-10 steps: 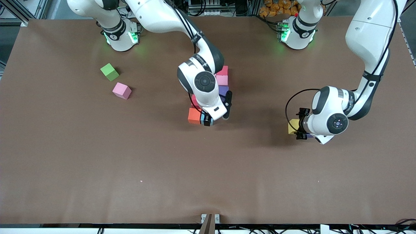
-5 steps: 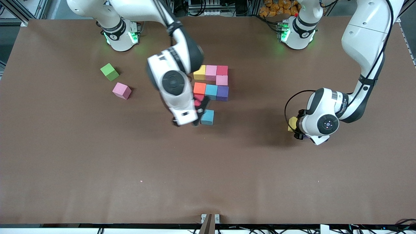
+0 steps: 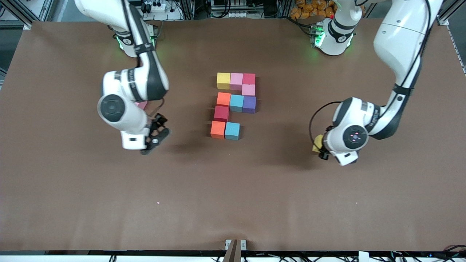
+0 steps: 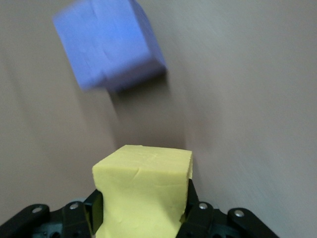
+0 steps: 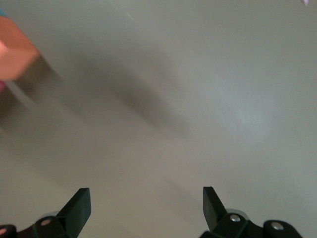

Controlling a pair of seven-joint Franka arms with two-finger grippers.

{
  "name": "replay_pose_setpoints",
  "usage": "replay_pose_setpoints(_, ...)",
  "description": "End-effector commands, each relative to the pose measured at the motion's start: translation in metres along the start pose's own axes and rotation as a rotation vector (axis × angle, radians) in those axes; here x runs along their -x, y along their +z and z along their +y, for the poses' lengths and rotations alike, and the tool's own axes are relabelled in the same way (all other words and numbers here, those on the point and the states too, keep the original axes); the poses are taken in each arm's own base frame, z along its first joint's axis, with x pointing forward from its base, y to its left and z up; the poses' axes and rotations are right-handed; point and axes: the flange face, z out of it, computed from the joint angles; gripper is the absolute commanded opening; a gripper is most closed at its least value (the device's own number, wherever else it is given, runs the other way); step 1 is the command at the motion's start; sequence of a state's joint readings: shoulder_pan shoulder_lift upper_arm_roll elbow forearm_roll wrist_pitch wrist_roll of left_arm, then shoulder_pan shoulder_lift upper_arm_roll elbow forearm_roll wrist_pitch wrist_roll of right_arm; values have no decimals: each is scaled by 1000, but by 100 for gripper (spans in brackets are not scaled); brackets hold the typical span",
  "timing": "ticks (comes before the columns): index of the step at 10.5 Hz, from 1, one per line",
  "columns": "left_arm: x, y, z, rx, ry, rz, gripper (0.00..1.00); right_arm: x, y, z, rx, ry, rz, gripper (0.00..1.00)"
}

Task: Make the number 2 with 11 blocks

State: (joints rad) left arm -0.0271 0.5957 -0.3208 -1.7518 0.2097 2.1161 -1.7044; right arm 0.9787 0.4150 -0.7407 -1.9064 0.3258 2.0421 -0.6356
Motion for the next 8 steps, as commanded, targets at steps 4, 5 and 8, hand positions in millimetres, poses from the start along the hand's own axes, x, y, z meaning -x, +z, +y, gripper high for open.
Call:
replay_pose_setpoints(4, 146, -5, 34, 60, -116, -11, 0, 97, 31, 43, -115, 179, -59, 100)
replay_pose_setpoints(5, 171, -3, 30, 57, -109, -23, 0, 114, 39, 53, -126, 217, -70, 100)
replay_pose_setpoints(8, 220, -7, 23, 74, -120, -48, 0, 141, 47, 72, -148, 288, -82, 100)
